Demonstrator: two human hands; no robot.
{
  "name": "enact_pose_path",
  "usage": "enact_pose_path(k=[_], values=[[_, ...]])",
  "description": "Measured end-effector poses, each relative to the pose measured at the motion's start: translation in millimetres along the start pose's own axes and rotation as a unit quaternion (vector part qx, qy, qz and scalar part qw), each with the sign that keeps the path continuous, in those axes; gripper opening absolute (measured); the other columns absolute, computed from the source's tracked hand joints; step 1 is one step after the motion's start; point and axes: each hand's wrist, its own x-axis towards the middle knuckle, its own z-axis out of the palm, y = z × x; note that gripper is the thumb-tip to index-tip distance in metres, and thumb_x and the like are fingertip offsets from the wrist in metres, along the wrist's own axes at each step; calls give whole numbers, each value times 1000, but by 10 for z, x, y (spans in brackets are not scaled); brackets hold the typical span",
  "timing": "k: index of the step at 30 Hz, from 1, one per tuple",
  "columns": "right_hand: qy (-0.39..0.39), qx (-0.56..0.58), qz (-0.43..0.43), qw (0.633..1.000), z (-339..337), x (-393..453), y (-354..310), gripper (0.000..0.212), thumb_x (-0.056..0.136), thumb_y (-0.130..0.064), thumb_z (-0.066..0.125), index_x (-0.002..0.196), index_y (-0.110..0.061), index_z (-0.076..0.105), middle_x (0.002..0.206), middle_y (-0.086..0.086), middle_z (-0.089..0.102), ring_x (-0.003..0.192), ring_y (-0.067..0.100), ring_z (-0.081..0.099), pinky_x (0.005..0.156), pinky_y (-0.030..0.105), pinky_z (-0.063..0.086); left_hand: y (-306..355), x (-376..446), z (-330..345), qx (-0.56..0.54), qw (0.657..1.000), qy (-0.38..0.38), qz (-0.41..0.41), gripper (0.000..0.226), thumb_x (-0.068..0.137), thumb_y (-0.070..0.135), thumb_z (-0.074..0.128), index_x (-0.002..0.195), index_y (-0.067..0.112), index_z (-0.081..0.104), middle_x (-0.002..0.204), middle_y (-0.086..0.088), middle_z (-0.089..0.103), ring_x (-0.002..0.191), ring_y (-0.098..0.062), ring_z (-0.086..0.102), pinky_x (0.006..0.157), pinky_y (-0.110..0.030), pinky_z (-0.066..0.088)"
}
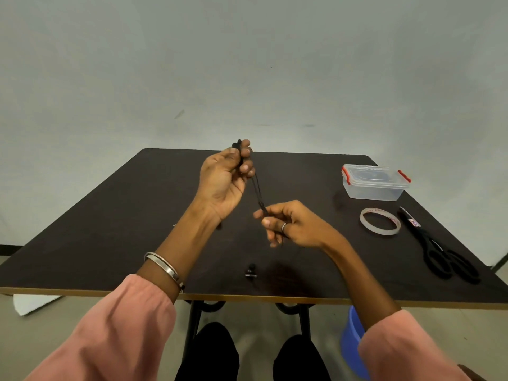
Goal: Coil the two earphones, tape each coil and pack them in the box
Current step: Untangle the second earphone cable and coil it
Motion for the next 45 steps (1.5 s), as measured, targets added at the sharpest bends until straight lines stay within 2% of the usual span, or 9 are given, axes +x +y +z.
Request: enact_pose_path(k=[5,10,13,16,20,30,36,41,45], values=[[-31,-99,1,995,46,-71,-95,22,98,-13,48,113,-10,63,67,-5,62,64,5,62,65,23,53,-82,34,1,152,987,45,32,19,101,0,33,97,4,52,84,-4,64,58,-11,58,67,-27,53],[1,-174,-19,985,-161,-135,-311,20,97,-15,51,109,-14,67,66,-11,61,63,-5,59,62,11,42,-315,1,-125,399,916,-11,41,19,101,0,31,102,-2,50,90,-2,64,67,-6,65,71,-22,53],[69,-185,-43,979,-363,-133,-389,17,94,-13,56,100,-11,72,67,-7,66,65,5,62,66,25,51,-412,-25,-201,473,878,-76,7,20,101,3,34,109,-4,50,89,-1,67,78,-13,67,80,-28,54],[100,-129,-34,986,-541,-134,-462,15,93,-10,58,98,-6,72,71,9,66,66,24,64,68,38,59,-466,-118,-152,451,880,-133,-63,26,102,4,32,124,-4,44,86,-5,67,70,-14,68,72,-25,54],[113,-69,-24,991,-675,-171,-566,14,92,-9,59,98,-8,71,75,8,67,60,19,56,52,28,53,-482,-193,-103,434,881,-164,-96,26,103,5,29,125,2,44,83,-4,65,61,-10,62,68,-24,52],[10,-117,19,993,-573,-296,-579,26,86,3,63,110,-6,66,83,8,75,60,24,70,54,28,57,-372,1,-155,167,970,175,-18,25,100,-2,36,84,-2,55,83,-12,66,66,-15,71,69,-27,59],[-8,-213,128,969,-367,-230,-26,15,85,-2,66,100,-1,69,84,12,74,73,17,71,73,28,58,-45,20,-186,-13,989,138,-45,24,95,-3,34,104,-4,57,62,1,52,41,-7,43,45,-20,37],[109,-232,100,961,-300,-52,-71,91,76,-45,74,146,-7,30,150,16,36,138,29,36,112,47,32,18,-89,-85,70,995,16,-67,31,95,2,33,116,-6,56,57,4,41,42,-6,28,43,-20,24],[314,-285,-23,905,-210,126,-321,112,72,-55,72,153,-17,5,160,6,10,145,24,11,111,46,17,37,-127,21,117,989,-26,-87,30,99,7,35,114,-3,59,57,4,37,43,-6,25,46,-22,22]])
